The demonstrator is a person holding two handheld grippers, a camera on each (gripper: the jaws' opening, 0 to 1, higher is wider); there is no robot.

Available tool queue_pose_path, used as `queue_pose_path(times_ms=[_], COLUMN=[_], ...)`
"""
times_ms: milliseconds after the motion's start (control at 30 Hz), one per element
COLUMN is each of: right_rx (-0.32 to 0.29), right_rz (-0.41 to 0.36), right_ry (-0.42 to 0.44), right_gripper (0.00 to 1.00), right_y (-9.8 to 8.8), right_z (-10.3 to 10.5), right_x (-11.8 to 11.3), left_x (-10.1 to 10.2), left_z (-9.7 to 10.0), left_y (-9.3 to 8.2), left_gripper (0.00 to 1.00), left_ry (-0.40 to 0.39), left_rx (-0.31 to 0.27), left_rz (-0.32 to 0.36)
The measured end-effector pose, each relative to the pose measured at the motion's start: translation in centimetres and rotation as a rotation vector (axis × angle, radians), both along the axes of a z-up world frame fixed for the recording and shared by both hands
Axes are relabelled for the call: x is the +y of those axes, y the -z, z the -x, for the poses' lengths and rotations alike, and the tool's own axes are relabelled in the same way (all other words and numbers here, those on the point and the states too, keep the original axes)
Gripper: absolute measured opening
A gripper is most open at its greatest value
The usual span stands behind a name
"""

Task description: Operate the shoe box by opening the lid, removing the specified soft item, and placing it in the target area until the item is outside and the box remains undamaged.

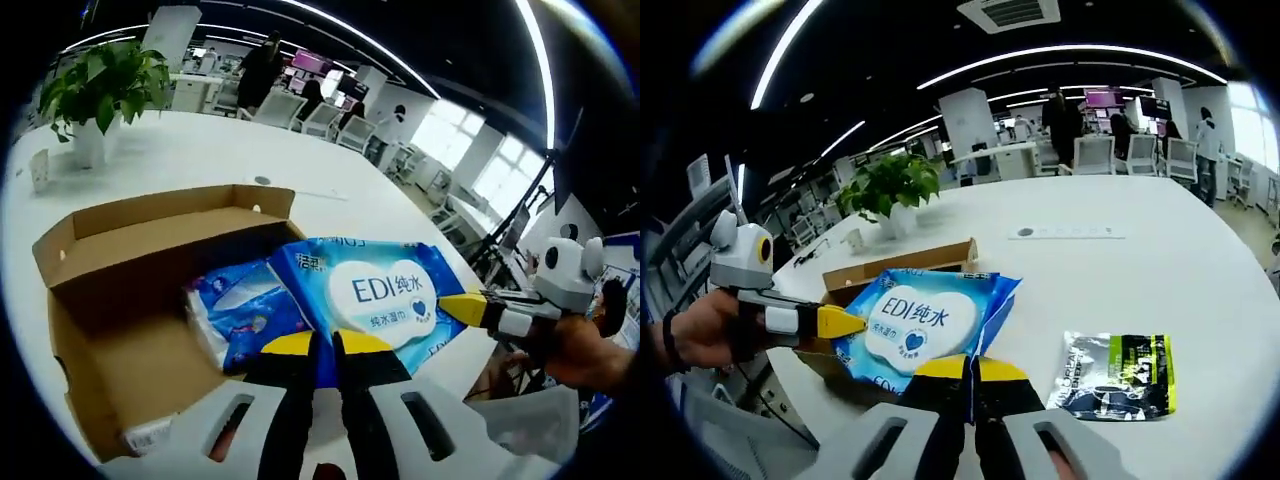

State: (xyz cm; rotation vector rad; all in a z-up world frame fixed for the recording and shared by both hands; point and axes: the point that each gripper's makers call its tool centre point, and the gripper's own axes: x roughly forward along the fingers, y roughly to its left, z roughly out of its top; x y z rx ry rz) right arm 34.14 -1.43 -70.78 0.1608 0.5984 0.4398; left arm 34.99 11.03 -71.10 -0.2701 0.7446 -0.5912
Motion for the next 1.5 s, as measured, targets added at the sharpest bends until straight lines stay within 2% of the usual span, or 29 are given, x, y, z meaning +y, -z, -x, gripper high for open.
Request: queue_pose_path(times_ms=[767,1200,1500], right_rx=[0.007,0.012,0.023], right_rz=[-0.019,-0.018,-0.021], right_ry=[0.115,0.156,0.171], right_gripper=[0.0,0.0,0.0], right_y=[0.4,0.7,1.3], right_z=[1.7,2.3,2.4], right_x=[-7.5,-11.5,-13.6], left_x=[-7.7,-11.9,-13.9], left_z=[0.3,0.4,0.4], left_y=[0.0,0.4,0.9], left_gripper=[0.05,0.05,0.05], left_ry=[0.132,0.173,0.191], left_rx=[0.0,0.006,0.017], left_rz=[-0.03,-0.03,-0.033])
